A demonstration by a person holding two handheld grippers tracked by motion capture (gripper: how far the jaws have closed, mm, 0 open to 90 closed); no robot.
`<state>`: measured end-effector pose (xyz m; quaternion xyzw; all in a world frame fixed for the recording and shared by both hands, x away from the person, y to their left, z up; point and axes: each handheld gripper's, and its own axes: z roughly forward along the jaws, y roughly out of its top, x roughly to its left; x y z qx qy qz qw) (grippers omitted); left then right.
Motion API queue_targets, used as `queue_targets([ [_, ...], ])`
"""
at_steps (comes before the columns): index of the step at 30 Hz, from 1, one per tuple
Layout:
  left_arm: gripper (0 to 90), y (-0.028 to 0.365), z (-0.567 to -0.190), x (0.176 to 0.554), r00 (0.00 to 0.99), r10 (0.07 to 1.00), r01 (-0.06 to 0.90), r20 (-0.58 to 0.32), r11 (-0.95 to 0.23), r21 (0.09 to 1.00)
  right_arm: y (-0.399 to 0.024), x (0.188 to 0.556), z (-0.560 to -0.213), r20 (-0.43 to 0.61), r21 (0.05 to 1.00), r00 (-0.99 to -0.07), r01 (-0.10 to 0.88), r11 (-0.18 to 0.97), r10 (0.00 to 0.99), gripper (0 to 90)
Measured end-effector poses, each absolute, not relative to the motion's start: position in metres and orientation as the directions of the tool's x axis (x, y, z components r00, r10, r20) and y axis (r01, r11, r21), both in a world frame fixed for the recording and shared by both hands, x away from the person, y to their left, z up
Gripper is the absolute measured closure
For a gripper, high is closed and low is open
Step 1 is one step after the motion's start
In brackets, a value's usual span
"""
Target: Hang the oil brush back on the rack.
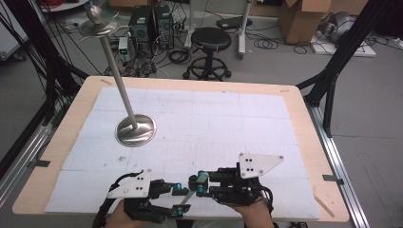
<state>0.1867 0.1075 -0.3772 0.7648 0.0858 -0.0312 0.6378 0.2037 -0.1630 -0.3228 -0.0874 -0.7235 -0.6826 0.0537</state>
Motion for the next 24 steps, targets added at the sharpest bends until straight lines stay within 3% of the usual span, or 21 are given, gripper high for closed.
queue_targets([
  [8,72.8,0.105,-0.379,0.185,0.987,0.040,0.160,-0.156,-0.195,0.968,-0.154,0.209,-0.324,0.194,0.978,-0.980,0.189,0.086,-0.051,82.6],
  [20,84.2,0.109,-0.378,0.184,0.988,0.069,0.149,-0.139,-0.190,0.970,-0.149,0.214,-0.320,0.189,0.979,-0.977,0.180,0.096,-0.099,82.1],
  [21,84.3,0.109,-0.377,0.184,0.987,0.086,0.146,-0.132,-0.186,0.972,-0.148,0.213,-0.320,0.190,0.979,-0.978,0.182,0.090,-0.086,80.3],
  [23,84.3,0.111,-0.377,0.184,0.985,0.122,0.143,-0.122,-0.184,0.972,-0.148,0.212,-0.320,0.207,0.977,-0.978,0.206,0.061,-0.017,54.4],
  [24,84.3,0.112,-0.376,0.185,0.981,0.153,0.143,-0.116,-0.178,0.974,-0.148,0.211,-0.319,0.211,0.976,-0.977,0.212,0.055,0.016,48.6],
])
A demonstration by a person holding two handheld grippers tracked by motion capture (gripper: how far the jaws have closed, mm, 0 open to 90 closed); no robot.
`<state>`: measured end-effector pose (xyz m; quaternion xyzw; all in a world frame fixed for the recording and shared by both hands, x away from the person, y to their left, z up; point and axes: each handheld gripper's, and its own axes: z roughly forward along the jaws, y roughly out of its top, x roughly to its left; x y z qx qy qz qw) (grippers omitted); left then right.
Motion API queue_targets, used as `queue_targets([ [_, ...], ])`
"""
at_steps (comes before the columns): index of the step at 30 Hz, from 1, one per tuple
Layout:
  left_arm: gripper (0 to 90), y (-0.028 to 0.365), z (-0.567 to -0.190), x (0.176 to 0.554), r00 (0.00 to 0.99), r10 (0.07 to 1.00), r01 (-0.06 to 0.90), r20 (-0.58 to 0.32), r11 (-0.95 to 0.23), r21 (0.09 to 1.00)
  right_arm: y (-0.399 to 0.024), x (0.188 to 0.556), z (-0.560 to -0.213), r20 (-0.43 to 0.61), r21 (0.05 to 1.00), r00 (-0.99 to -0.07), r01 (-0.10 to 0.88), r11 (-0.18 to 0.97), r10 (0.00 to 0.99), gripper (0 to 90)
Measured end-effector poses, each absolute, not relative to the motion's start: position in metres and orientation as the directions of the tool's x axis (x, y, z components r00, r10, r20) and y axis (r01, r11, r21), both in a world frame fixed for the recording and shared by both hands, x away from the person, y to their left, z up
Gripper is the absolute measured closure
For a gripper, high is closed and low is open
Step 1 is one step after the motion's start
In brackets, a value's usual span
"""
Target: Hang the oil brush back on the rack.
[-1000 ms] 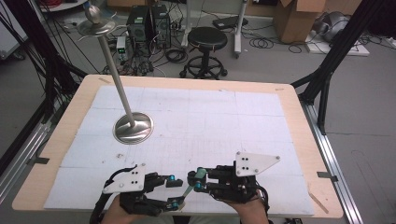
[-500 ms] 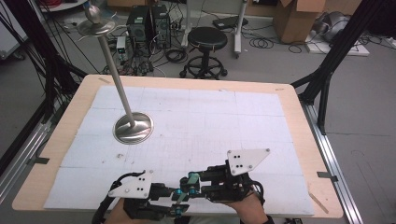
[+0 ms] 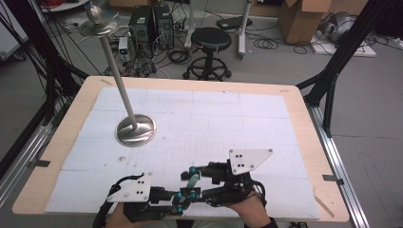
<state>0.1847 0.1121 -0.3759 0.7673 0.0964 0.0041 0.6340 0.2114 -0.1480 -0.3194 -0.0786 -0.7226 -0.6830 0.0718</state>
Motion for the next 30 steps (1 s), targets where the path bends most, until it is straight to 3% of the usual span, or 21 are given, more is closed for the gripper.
queue_targets([
  [2,84.3,0.115,-0.374,0.186,0.972,0.208,0.147,-0.113,-0.154,0.977,-0.149,0.209,-0.319,0.203,0.977,-0.972,0.209,0.038,0.117,38.0],
  [5,84.2,0.118,-0.373,0.187,0.958,0.267,0.144,-0.102,-0.140,0.980,-0.151,0.207,-0.317,0.189,0.980,-0.960,0.198,0.026,0.206,36.2],
  [7,84.2,0.121,-0.371,0.190,0.922,0.372,0.161,-0.105,-0.121,0.980,-0.152,0.203,-0.315,0.169,0.983,-0.931,0.182,0.011,0.323,31.1],
  [11,84.2,0.119,-0.371,0.191,0.873,0.481,0.159,-0.079,-0.128,0.979,-0.146,0.199,-0.313,0.134,0.988,-0.889,0.152,0.006,0.438,28.7],
  [18,84.2,0.108,-0.374,0.191,0.813,0.580,0.155,-0.041,-0.148,0.977,-0.134,0.196,-0.311,0.111,0.988,-0.829,0.151,0.028,0.547,31.3],
  [30,84.2,0.091,-0.378,0.188,0.788,0.616,0.135,-0.004,-0.167,0.977,-0.125,0.200,-0.312,0.155,0.980,-0.784,0.201,0.009,0.601,48.1],
])
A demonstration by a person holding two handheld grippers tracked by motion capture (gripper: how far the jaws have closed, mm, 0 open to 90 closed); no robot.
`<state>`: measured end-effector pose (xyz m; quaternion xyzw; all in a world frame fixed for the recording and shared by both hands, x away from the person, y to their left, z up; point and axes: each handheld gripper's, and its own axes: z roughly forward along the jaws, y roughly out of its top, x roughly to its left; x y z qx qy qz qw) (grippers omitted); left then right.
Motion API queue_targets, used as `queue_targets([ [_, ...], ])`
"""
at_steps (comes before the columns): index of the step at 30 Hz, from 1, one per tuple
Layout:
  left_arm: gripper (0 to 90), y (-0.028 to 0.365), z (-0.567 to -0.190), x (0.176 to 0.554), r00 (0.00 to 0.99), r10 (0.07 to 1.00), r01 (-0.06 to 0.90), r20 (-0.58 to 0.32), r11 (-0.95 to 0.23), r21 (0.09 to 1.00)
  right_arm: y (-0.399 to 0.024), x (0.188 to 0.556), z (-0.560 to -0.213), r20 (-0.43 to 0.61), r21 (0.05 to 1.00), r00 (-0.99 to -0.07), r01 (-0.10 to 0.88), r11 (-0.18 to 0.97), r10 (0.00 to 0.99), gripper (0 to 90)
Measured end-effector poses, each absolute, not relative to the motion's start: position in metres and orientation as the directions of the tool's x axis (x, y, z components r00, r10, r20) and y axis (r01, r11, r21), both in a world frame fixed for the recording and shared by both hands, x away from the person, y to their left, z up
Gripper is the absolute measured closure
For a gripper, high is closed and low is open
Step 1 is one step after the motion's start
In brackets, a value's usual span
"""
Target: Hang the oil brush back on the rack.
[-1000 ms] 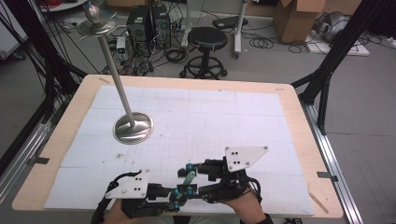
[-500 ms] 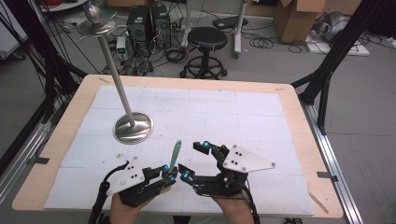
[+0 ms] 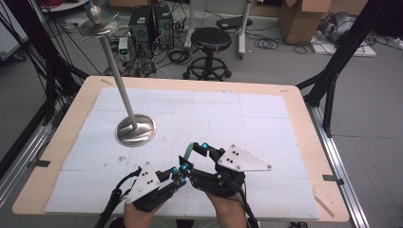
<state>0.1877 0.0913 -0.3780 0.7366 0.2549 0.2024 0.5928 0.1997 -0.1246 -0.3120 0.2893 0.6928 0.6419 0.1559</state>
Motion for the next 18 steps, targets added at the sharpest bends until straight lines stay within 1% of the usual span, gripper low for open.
queue_targets([
  [4,84.2,0.0898,-0.3785,0.1869,0.781,0.625,0.132,0.003,-0.170,0.977,-0.1227,0.2011,-0.3133,0.190,0.973,-0.776,0.231,-0.010,0.602,52.9],
  [8,84.2,0.0884,-0.3789,0.1858,0.775,0.632,0.129,0.012,-0.177,0.976,-0.1216,0.2024,-0.3144,0.218,0.966,-0.767,0.258,-0.020,0.603,60.5],
  [10,84.2,0.0877,-0.3788,0.1857,0.770,0.637,0.127,0.015,-0.177,0.976,-0.1215,0.2032,-0.3150,0.236,0.961,-0.760,0.273,-0.031,0.606,62.2],
  [14,84.2,0.0873,-0.3783,0.1856,0.769,0.639,0.125,0.018,-0.178,0.976,-0.1216,0.2036,-0.3151,0.242,0.960,-0.761,0.277,-0.035,0.602,66.0],
  [18,84.2,0.0868,-0.3783,0.1855,0.764,0.645,0.126,0.020,-0.179,0.976,-0.1215,0.2029,-0.3150,0.243,0.960,-0.765,0.277,-0.036,0.596,72.6],
])
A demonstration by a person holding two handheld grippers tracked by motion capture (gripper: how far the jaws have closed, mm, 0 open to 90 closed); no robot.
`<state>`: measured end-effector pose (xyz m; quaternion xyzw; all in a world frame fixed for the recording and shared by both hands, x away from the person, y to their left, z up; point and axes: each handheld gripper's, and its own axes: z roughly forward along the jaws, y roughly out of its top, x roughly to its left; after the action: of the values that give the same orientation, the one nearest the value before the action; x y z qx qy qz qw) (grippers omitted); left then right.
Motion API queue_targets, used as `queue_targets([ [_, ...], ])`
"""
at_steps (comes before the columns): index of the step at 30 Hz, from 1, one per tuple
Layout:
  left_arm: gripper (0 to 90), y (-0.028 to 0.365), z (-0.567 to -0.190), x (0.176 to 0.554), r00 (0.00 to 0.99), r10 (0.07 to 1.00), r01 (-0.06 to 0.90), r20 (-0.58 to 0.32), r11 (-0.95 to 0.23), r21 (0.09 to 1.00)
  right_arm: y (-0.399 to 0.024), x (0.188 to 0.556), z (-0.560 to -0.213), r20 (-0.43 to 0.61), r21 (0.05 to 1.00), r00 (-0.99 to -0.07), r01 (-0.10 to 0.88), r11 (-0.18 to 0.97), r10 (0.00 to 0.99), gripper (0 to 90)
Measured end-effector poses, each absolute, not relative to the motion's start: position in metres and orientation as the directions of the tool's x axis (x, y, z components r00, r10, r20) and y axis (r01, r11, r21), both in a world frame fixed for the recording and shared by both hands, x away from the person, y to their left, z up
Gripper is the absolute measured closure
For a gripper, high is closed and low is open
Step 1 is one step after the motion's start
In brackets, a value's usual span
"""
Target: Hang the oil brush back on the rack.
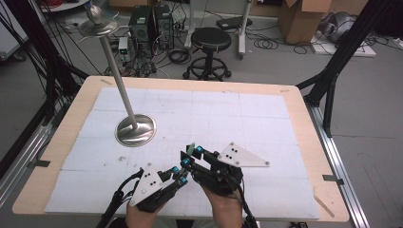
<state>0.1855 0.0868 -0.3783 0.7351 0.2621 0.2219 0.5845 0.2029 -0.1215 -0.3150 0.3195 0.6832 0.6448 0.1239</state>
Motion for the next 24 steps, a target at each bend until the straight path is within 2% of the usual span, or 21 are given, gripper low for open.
queue_targets([
  [9,84.2,0.086,-0.379,0.186,0.767,0.641,0.127,0.018,-0.180,0.975,-0.122,0.204,-0.314,0.283,0.946,-0.761,0.321,-0.040,0.584,75.4],
  [16,82.5,0.088,-0.378,0.186,0.792,0.610,0.124,-0.004,-0.154,0.980,-0.124,0.201,-0.310,0.274,0.950,-0.774,0.310,-0.036,0.571,76.2],
  [17,78.3,0.089,-0.377,0.188,0.818,0.574,0.140,-0.042,-0.127,0.982,-0.124,0.201,-0.309,0.270,0.951,-0.777,0.307,-0.031,0.569,76.2],
  [21,59.3,0.096,-0.375,0.194,0.869,0.486,0.171,-0.094,-0.116,0.978,-0.130,0.203,-0.307,0.252,0.957,-0.802,0.290,-0.016,0.542,76.2],
  [24,52.1,0.104,-0.373,0.198,0.894,0.428,0.193,-0.132,-0.104,0.976,-0.137,0.207,-0.305,0.240,0.961,-0.838,0.275,-0.001,0.490,76.2],
])
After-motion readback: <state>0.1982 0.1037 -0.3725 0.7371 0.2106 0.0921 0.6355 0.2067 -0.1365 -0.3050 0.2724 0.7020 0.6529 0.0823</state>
